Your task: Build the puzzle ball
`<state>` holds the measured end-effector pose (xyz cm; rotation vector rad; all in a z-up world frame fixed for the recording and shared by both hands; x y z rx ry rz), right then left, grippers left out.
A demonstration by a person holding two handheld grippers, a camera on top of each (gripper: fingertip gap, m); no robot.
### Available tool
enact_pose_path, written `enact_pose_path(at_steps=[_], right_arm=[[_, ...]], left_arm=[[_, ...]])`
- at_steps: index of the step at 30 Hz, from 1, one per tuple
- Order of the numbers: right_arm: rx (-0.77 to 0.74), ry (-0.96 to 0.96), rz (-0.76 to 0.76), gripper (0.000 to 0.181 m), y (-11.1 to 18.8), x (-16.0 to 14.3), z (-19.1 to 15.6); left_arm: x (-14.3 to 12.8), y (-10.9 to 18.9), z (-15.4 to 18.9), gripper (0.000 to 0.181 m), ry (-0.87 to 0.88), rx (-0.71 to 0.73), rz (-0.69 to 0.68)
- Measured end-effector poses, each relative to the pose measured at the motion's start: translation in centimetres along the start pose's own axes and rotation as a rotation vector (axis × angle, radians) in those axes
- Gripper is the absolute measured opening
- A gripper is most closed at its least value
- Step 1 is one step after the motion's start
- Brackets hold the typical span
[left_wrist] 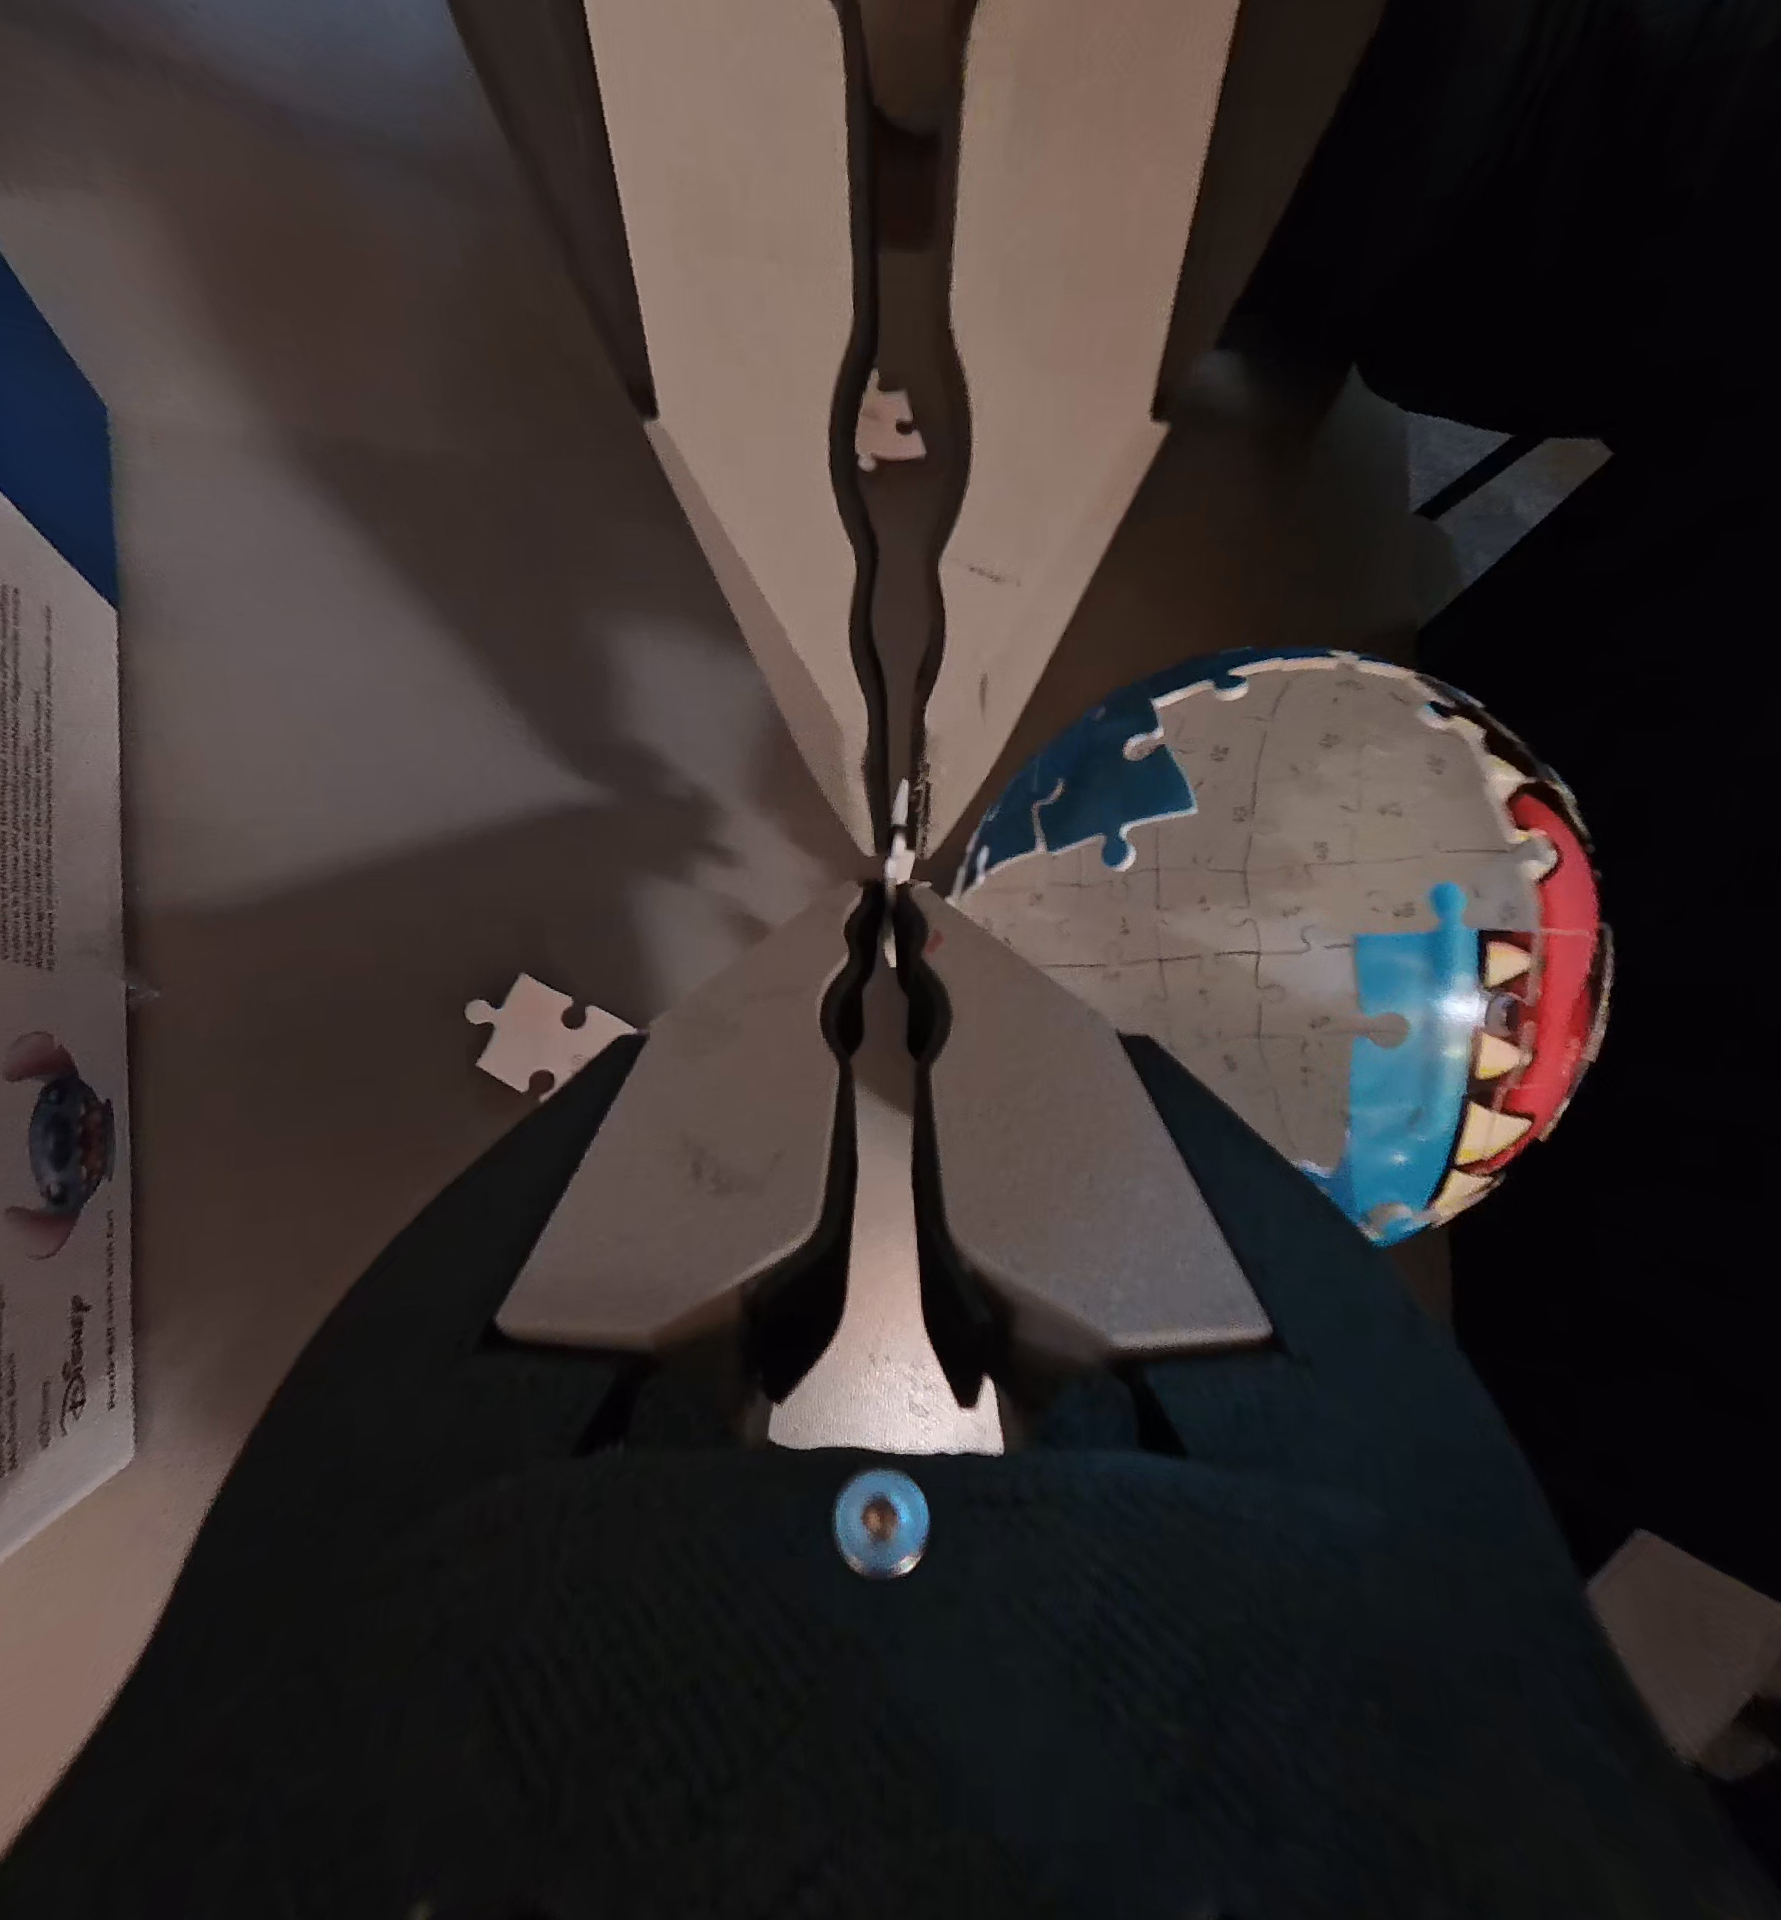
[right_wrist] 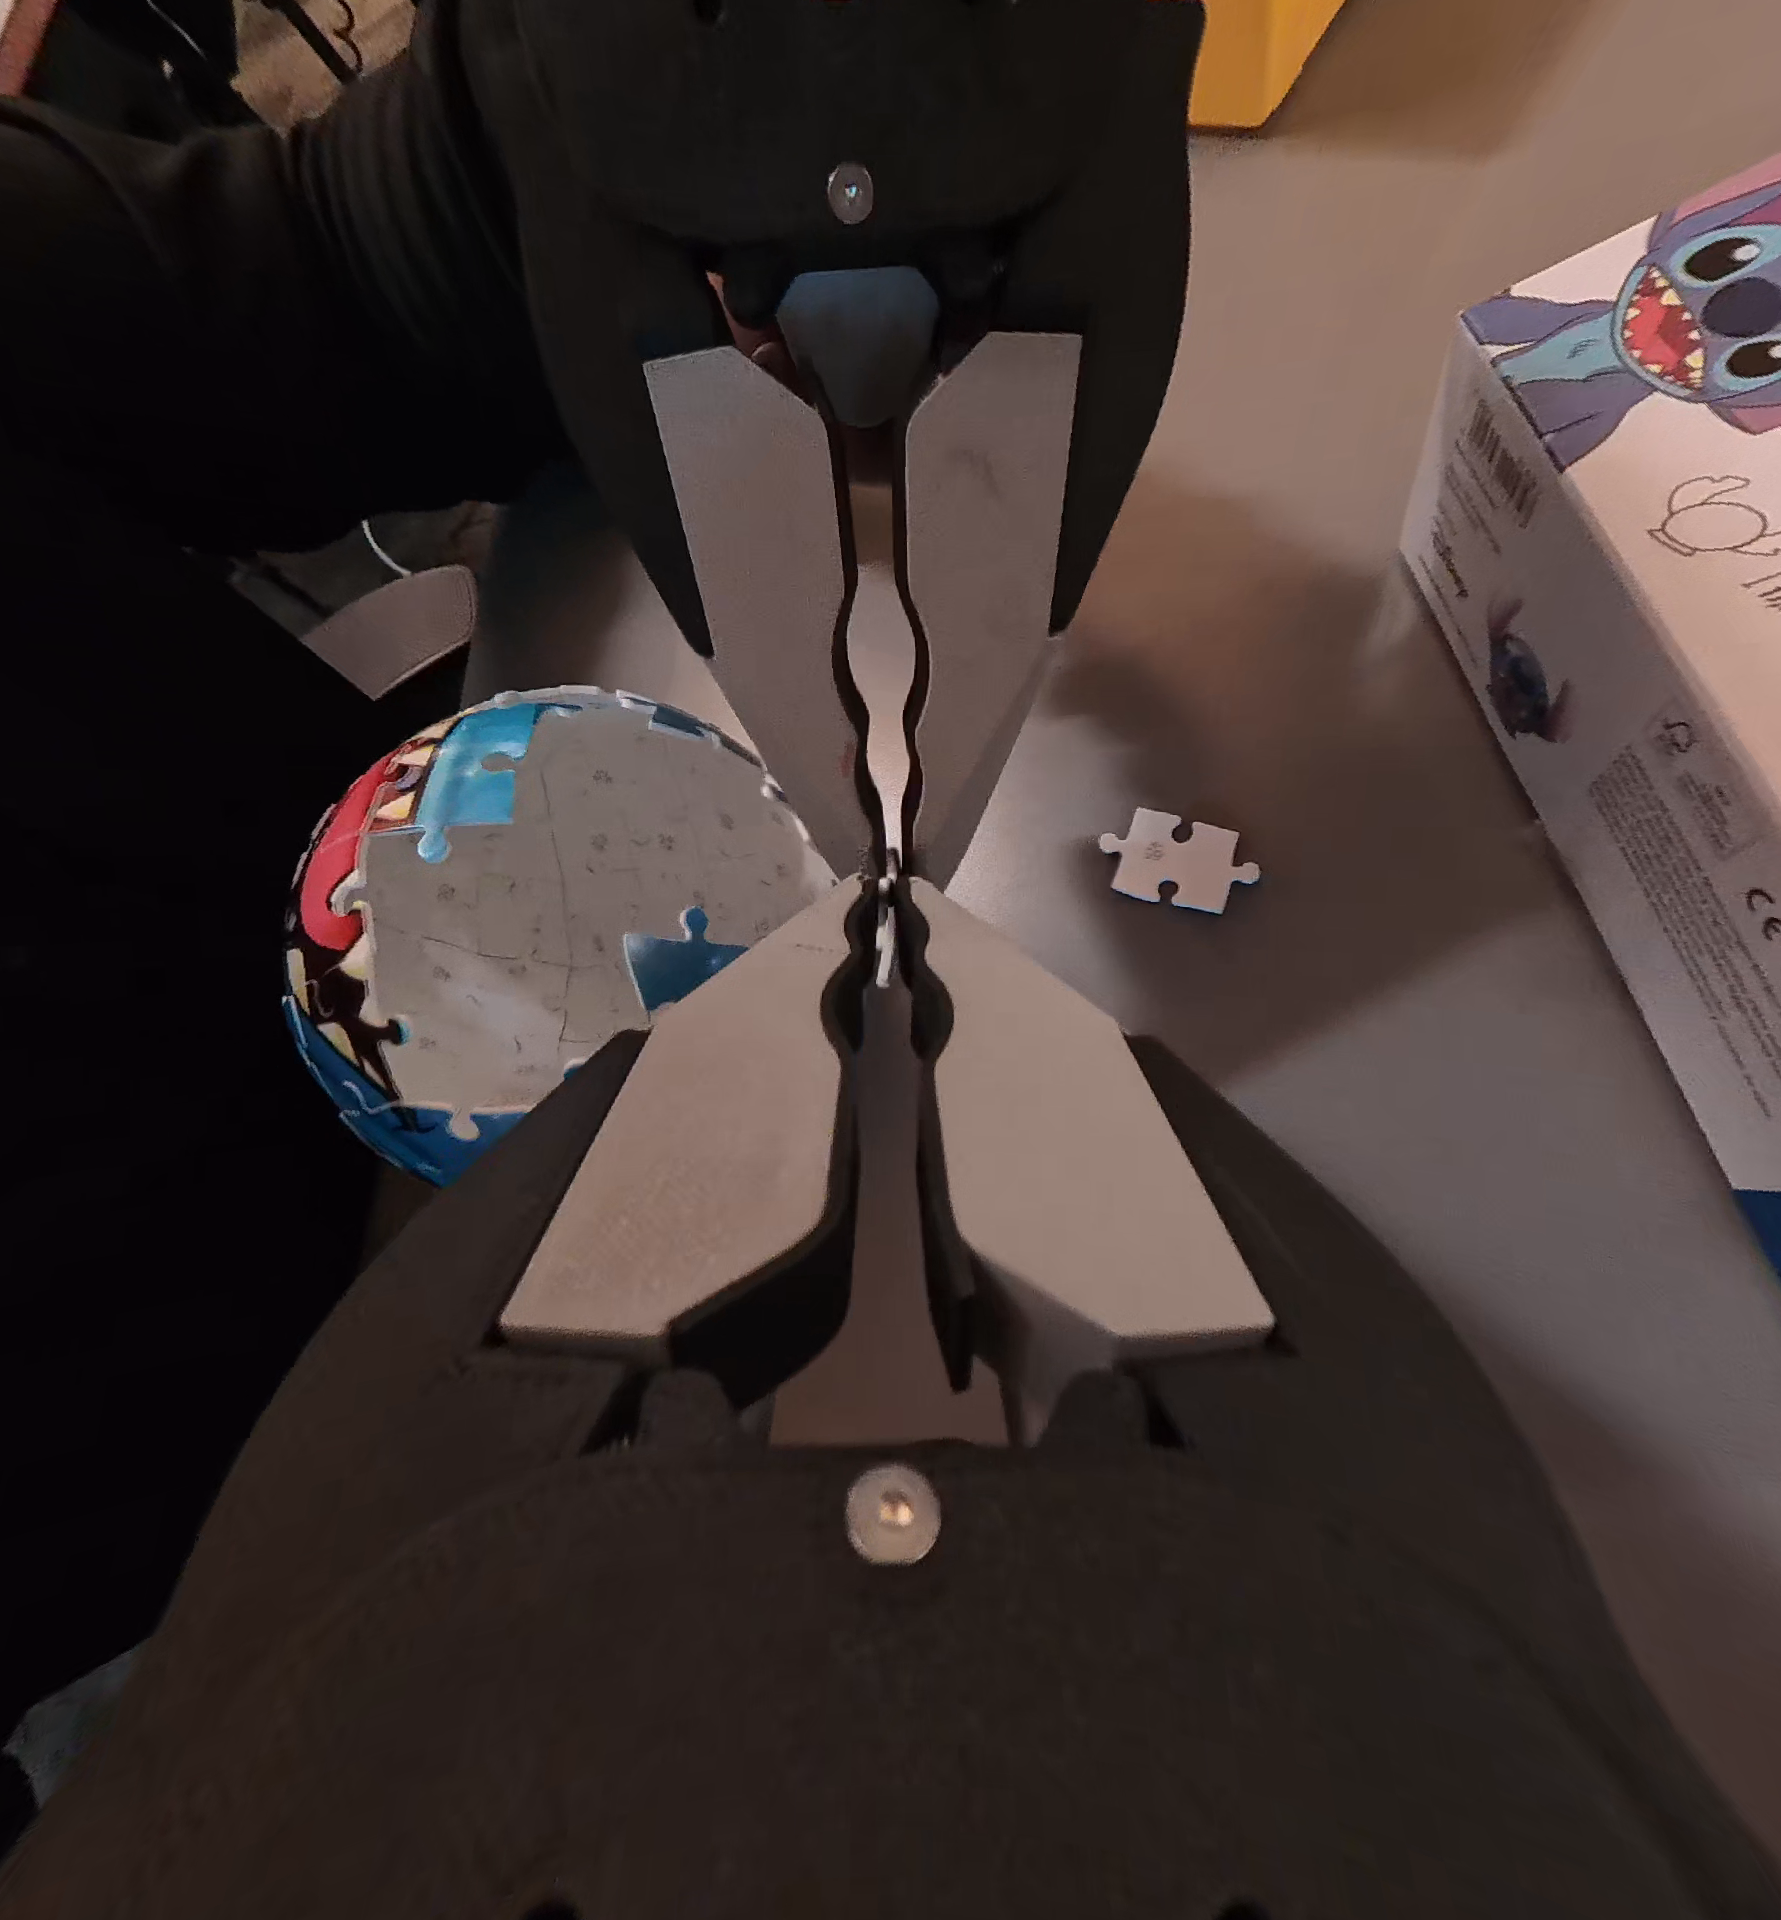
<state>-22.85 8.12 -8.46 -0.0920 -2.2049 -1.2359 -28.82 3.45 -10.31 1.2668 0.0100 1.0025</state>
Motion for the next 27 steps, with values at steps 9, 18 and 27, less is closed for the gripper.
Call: enact_pose_path(at_steps=[9,18,27], right_arm=[[0.036,-0.032,-0.009,0.000,-0.1,0.8,-1.1],[0.024,-0.030,-0.128,0.000,-1.7,0.5,-1.5],[-0.045,-0.006,-0.233,0.000,-2.5,0.3,-1.8]], left_arm=[[-1.0,5.3,0.4,0.009,-0.022,-0.038,0.125],[-1.3,8.1,-0.1,0.011,0.006,0.067,0.193],[-0.9,5.9,0.2,0.013,-0.013,0.068,0.110]])
Point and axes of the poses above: each gripper's, where its closed fingertips meet, y back along the fingers, x out of its top, z = x × y across the jaws, the point moved 6 cm from there along y, back along the fingers, and after that the axes turned 12 degrees about -z, right-handed, at the moved point
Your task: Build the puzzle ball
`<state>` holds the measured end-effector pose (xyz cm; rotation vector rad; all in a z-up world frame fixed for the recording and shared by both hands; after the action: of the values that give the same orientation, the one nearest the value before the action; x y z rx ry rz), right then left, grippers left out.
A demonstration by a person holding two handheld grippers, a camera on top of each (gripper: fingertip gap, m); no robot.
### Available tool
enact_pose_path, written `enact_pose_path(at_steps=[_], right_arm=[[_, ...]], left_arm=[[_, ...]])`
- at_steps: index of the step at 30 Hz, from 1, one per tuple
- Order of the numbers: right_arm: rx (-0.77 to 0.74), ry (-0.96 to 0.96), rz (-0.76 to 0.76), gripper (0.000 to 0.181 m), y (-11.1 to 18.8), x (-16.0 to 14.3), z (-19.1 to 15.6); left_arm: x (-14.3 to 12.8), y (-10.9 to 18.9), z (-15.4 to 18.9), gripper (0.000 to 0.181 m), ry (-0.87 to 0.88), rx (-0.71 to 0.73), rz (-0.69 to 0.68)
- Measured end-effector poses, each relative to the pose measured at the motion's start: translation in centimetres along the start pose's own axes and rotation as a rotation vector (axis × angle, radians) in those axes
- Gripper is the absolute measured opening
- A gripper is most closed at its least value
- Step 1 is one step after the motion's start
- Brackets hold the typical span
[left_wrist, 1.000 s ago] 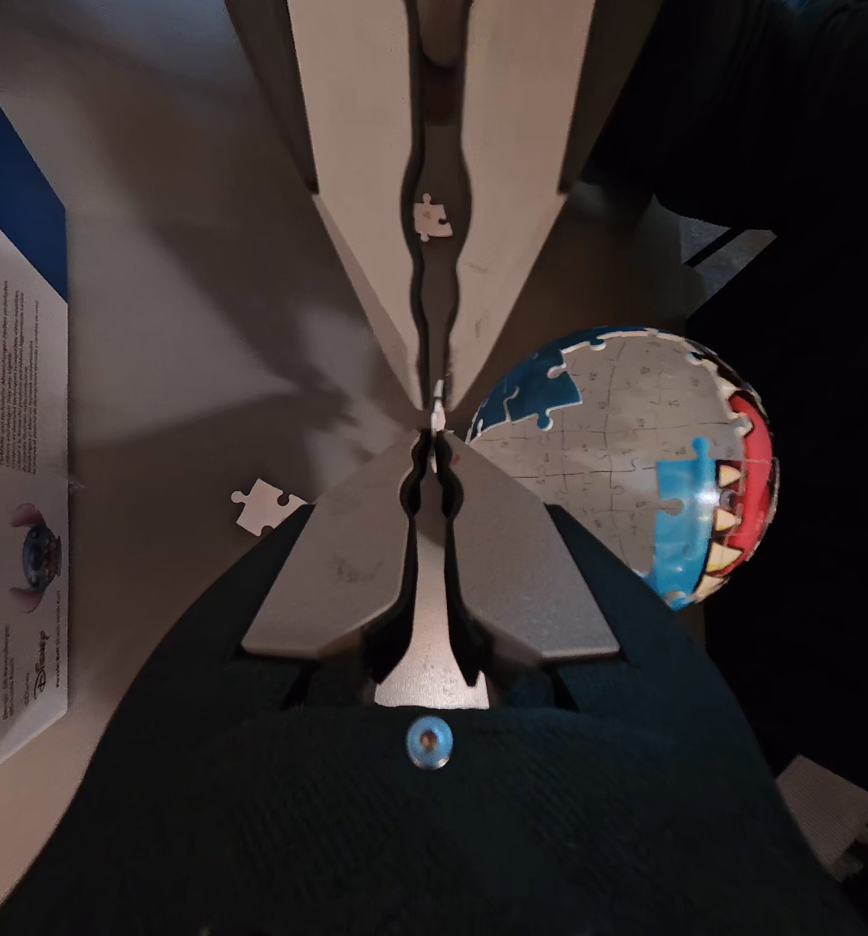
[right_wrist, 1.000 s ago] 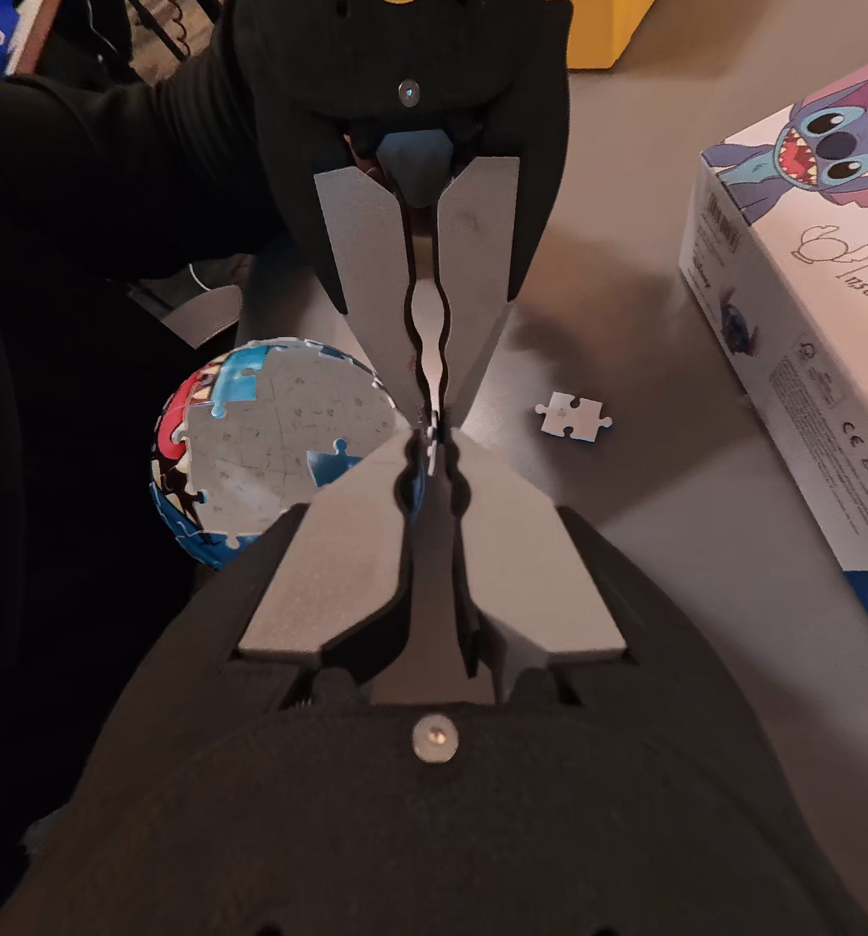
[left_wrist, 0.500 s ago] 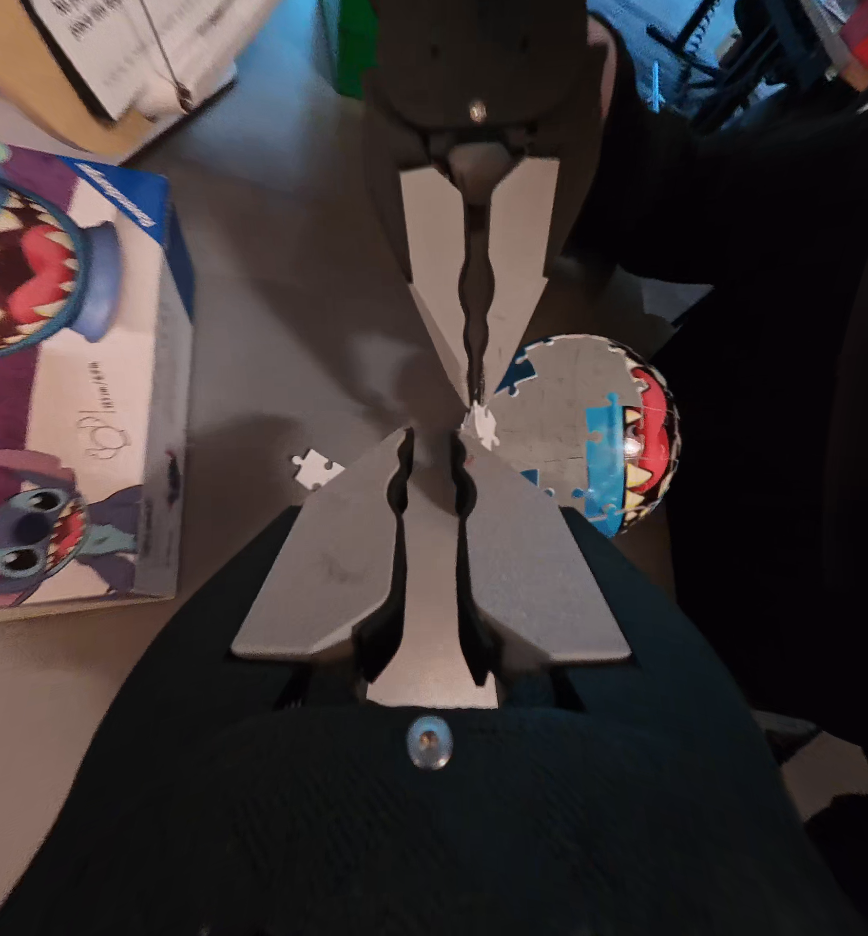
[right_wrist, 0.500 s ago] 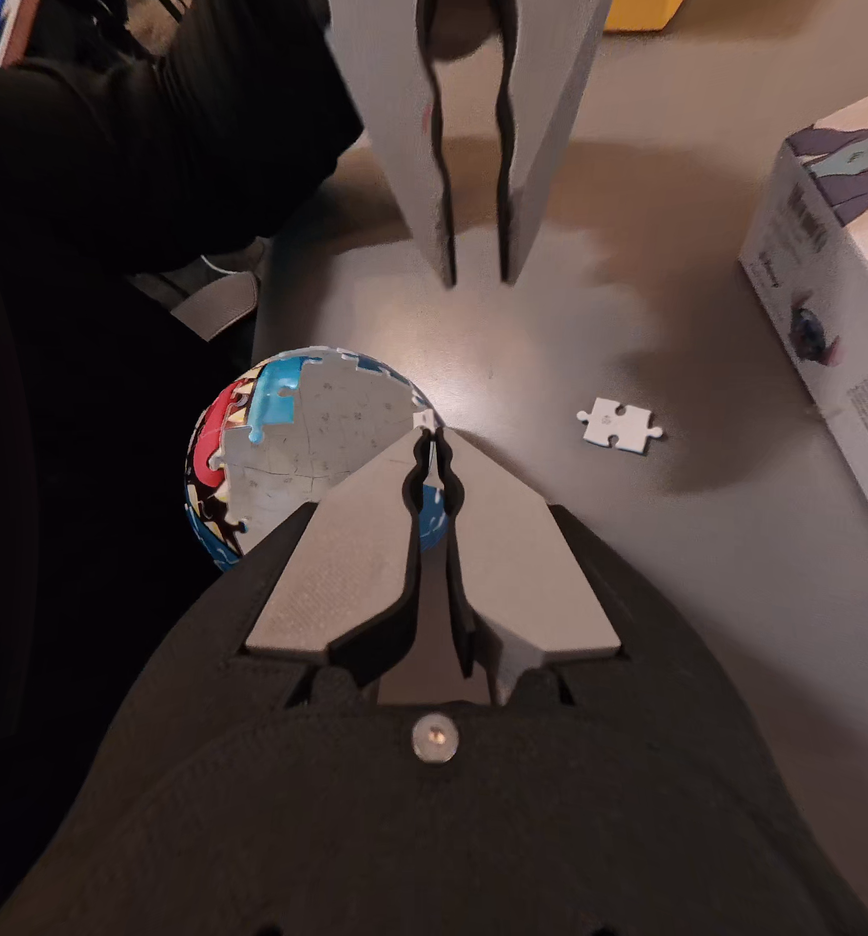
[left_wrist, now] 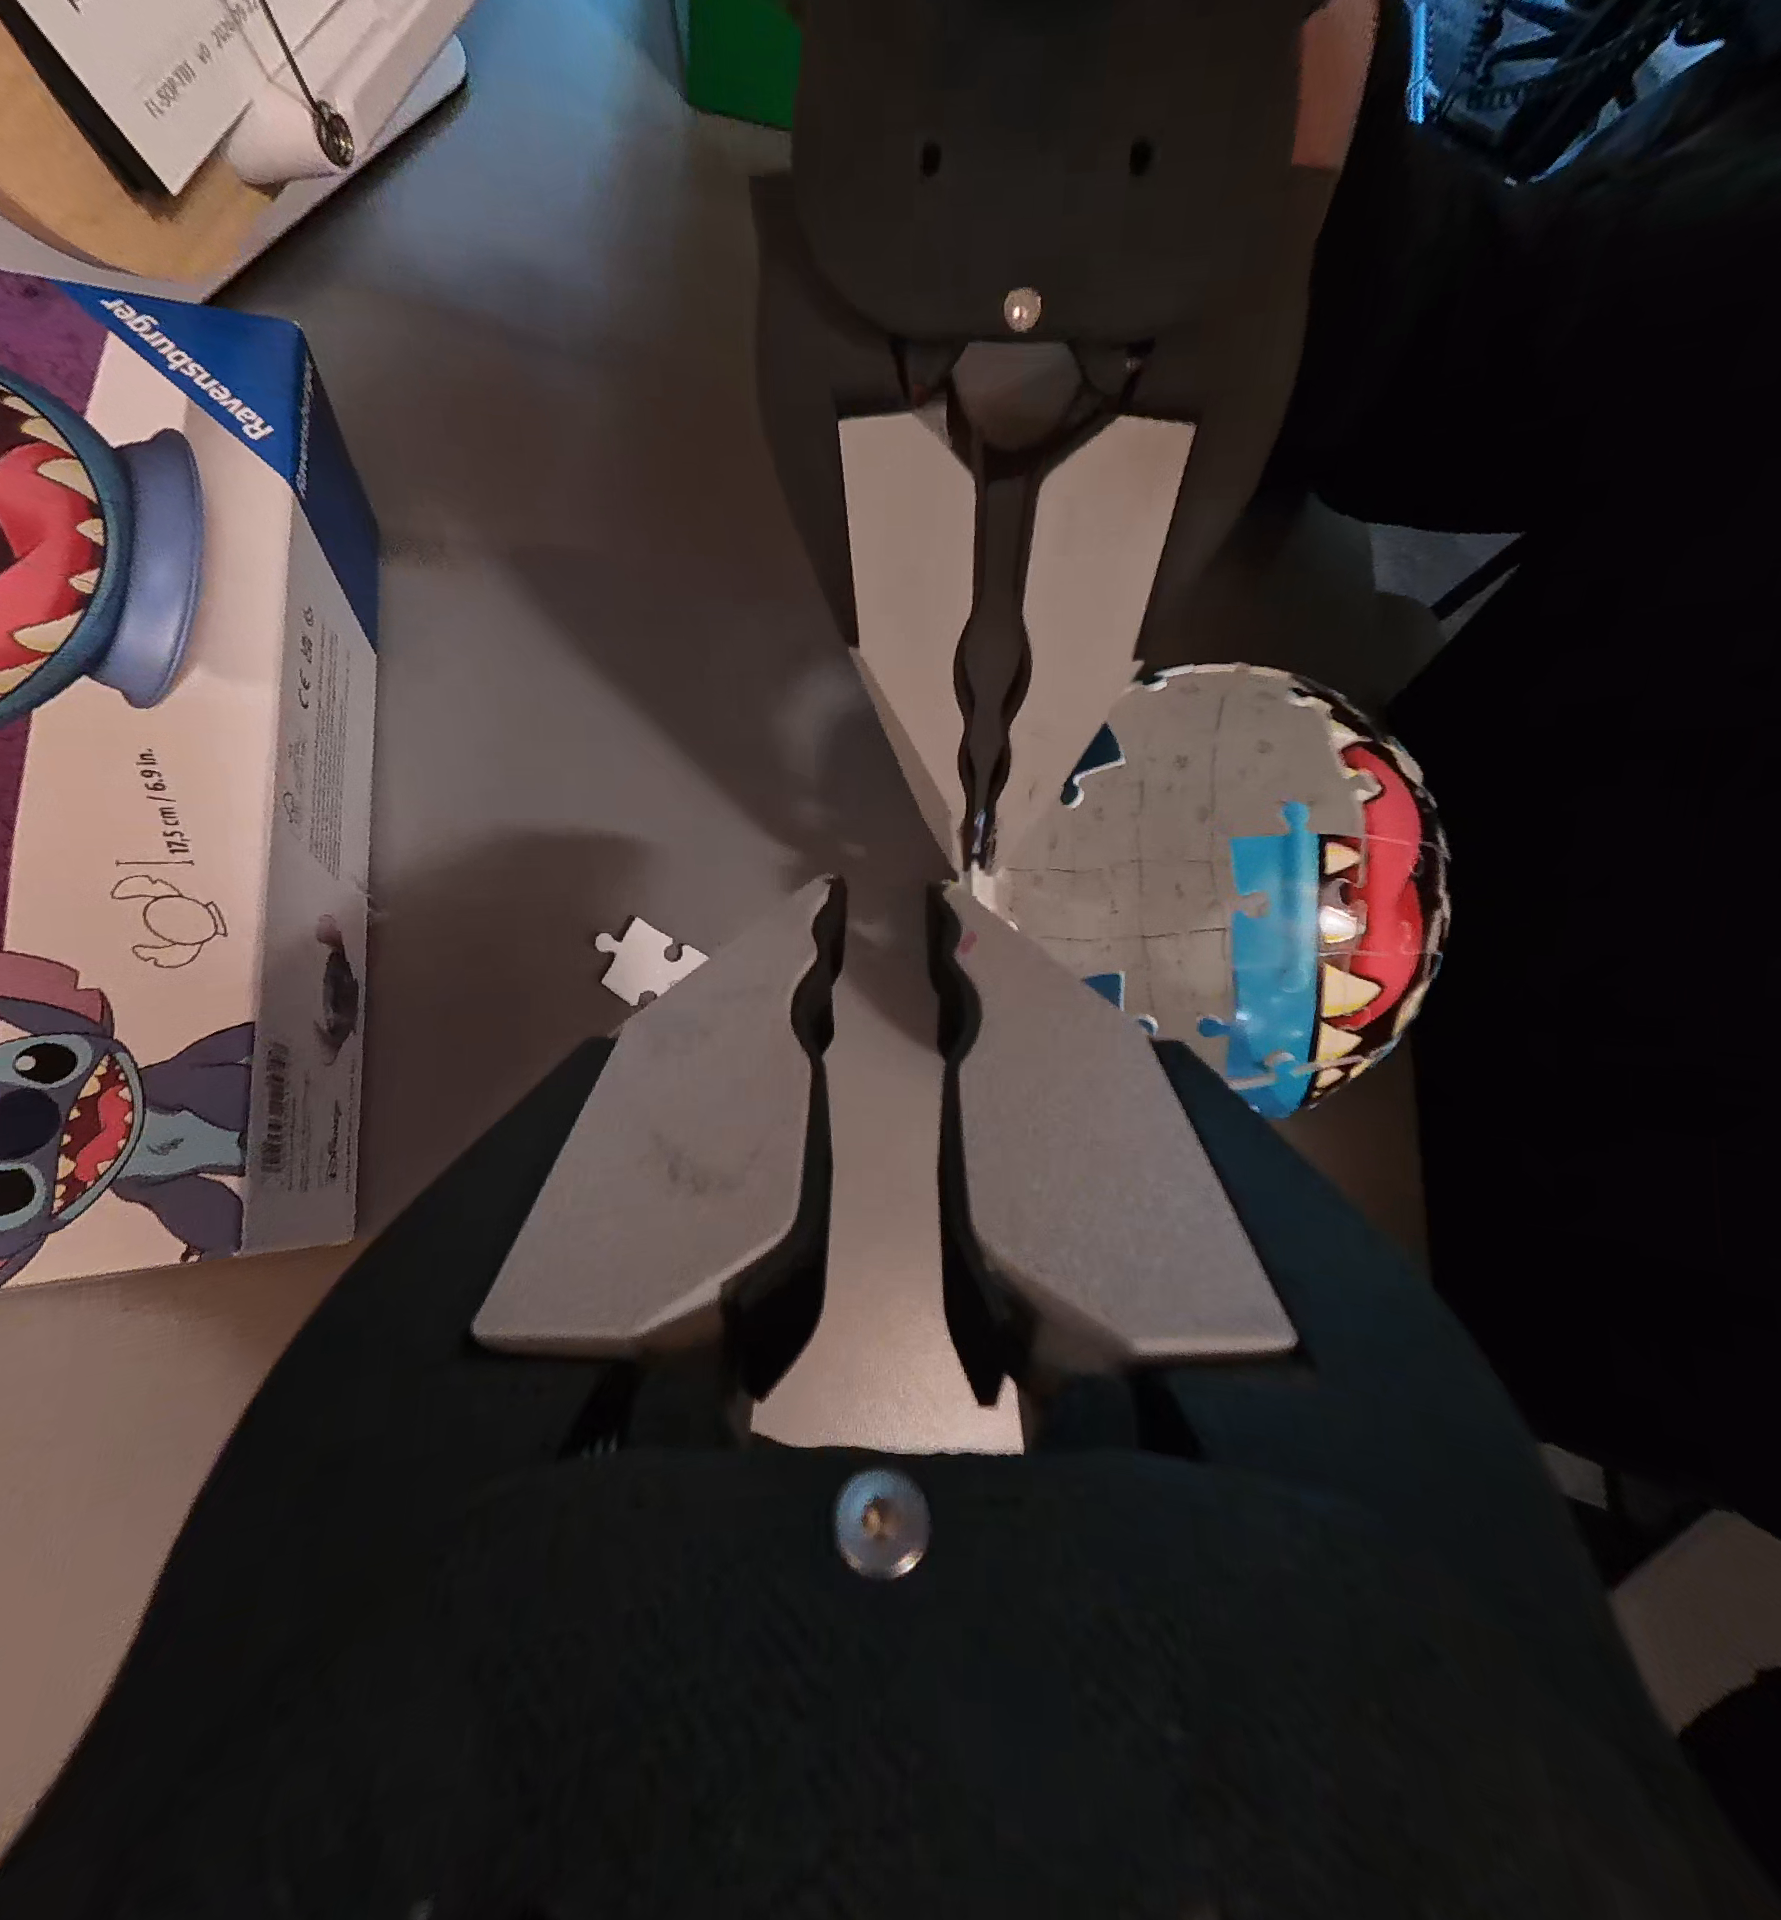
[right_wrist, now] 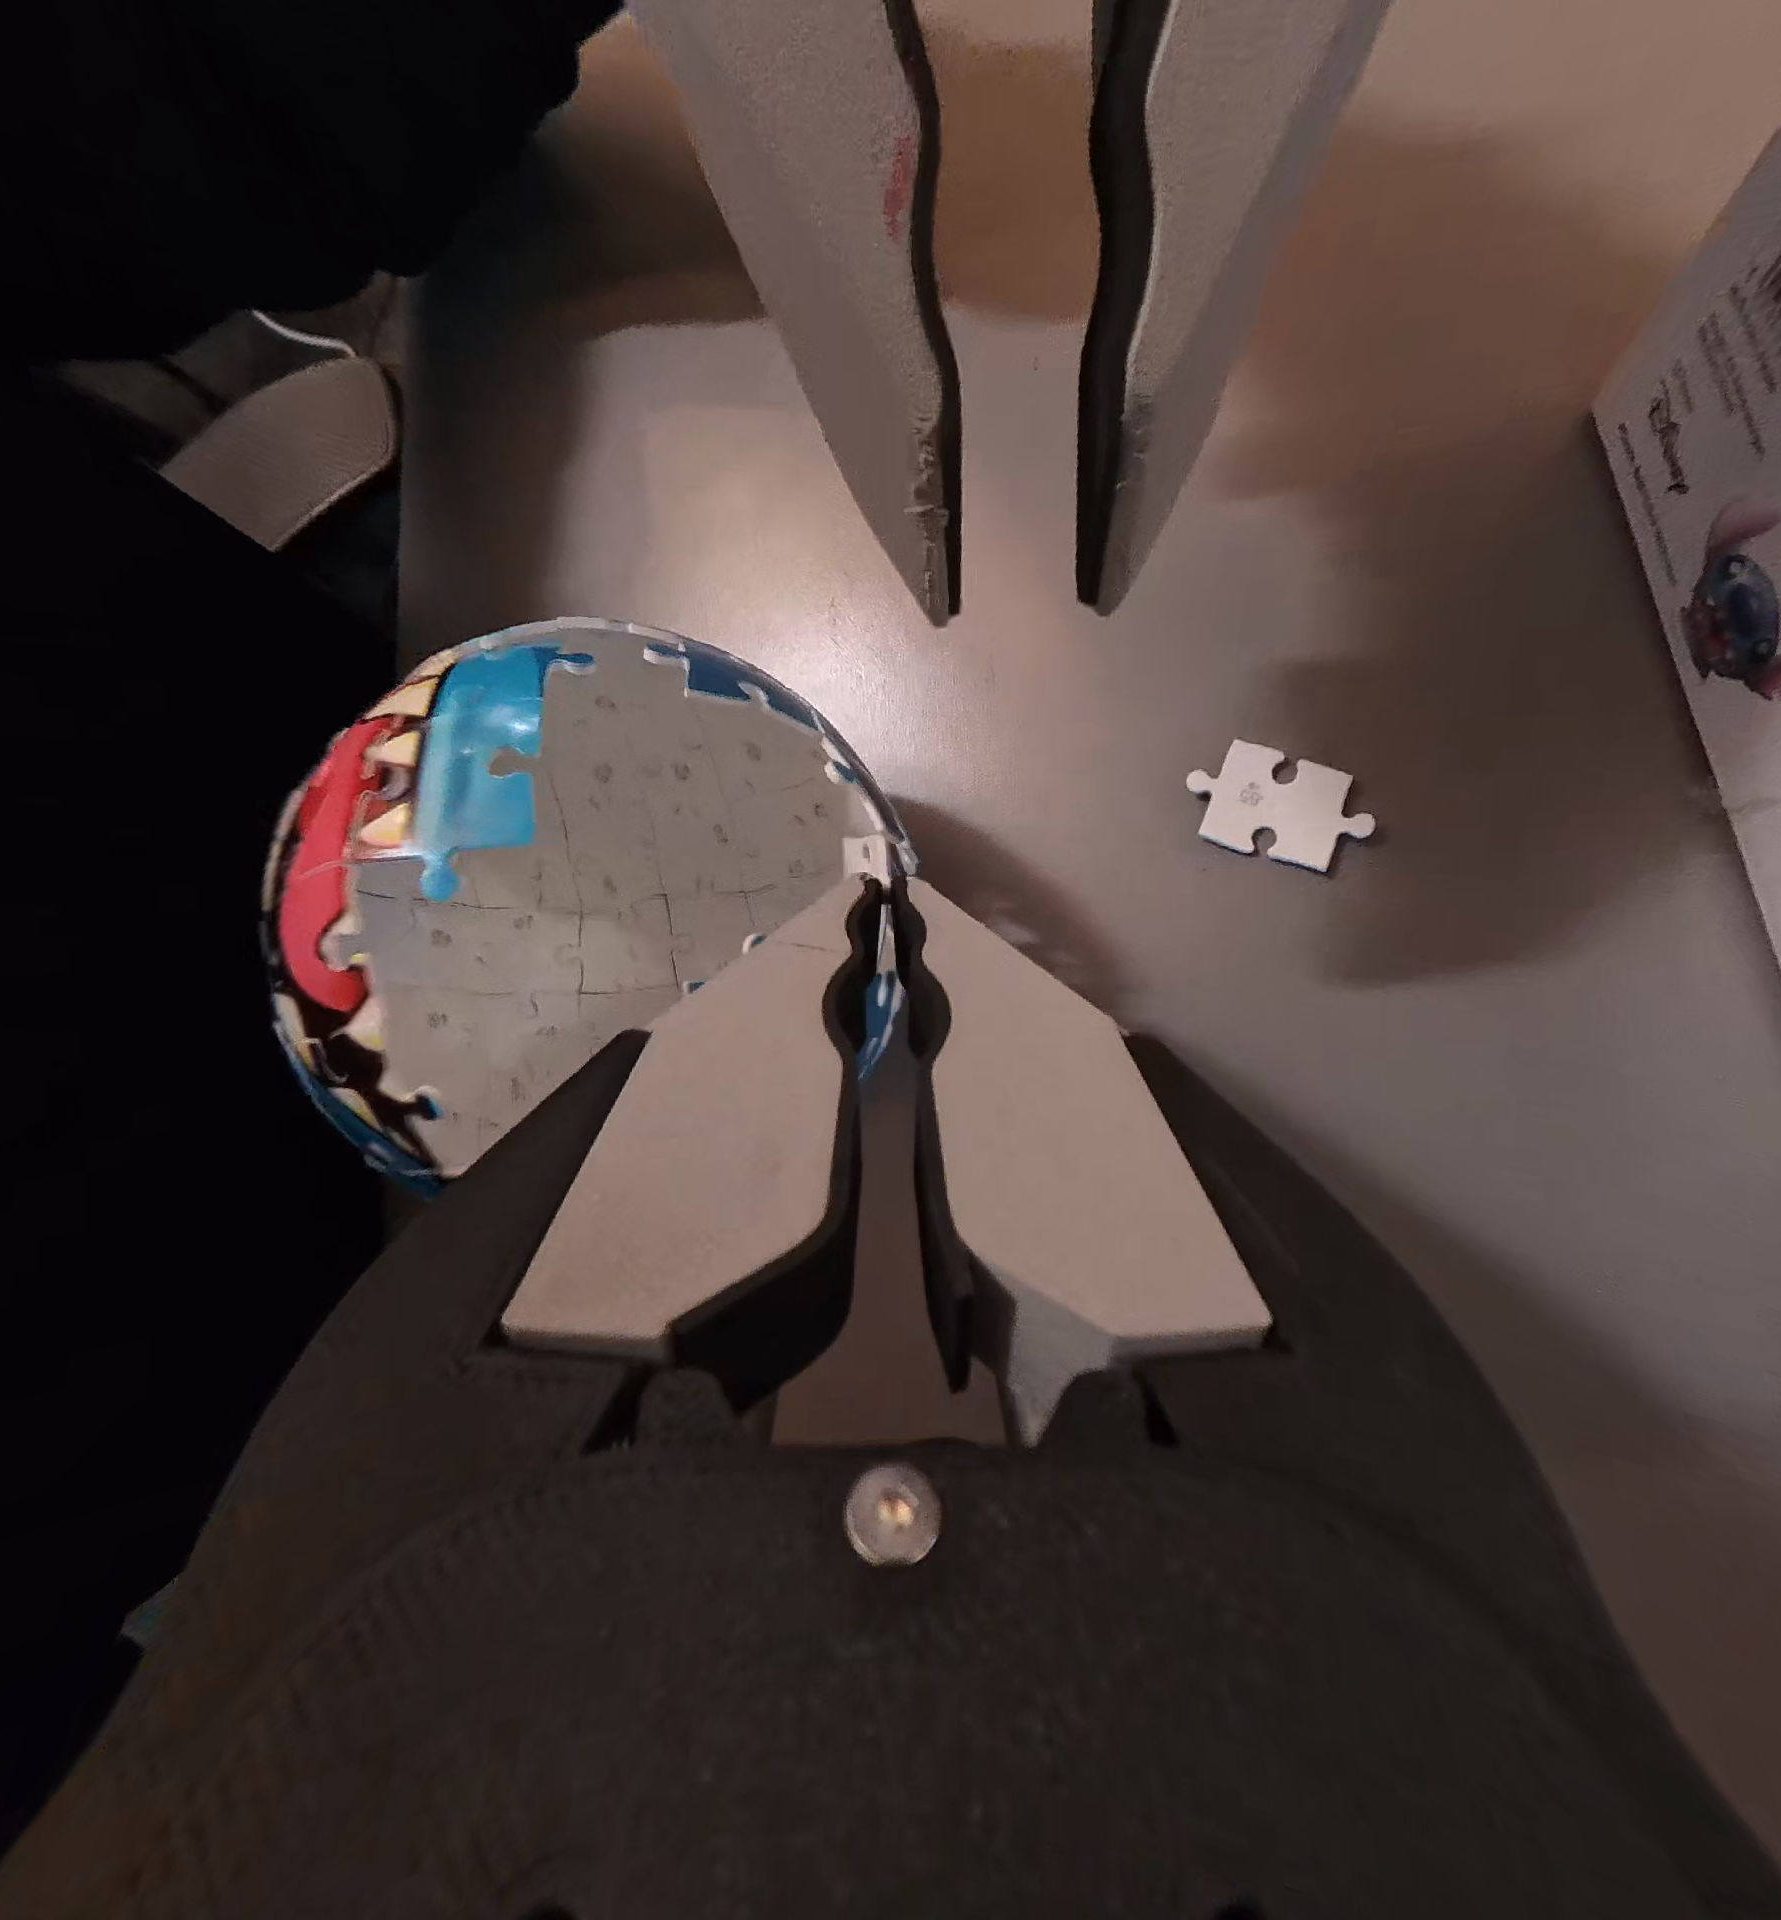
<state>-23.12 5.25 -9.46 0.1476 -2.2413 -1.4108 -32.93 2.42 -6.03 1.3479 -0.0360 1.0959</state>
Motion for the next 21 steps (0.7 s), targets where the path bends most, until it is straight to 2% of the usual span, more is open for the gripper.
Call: enact_pose_path(at_steps=[21], right_arm=[[0.049,-0.003,-0.012,0.000,-1.5,-0.2,0.5]], left_arm=[[0.1,0.0,0.2,0.012,-0.015,0.003,0.001]])
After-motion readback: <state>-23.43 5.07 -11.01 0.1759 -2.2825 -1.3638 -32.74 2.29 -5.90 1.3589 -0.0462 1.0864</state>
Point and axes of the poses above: each gripper's, where its closed fingertips meet, y back along the fingers, x out of its top, z = x × y across the jaws, the point moved 6 cm from there along y, back along the fingers, and after that the axes turned 12 degrees about -z, right-handed, at the moved point
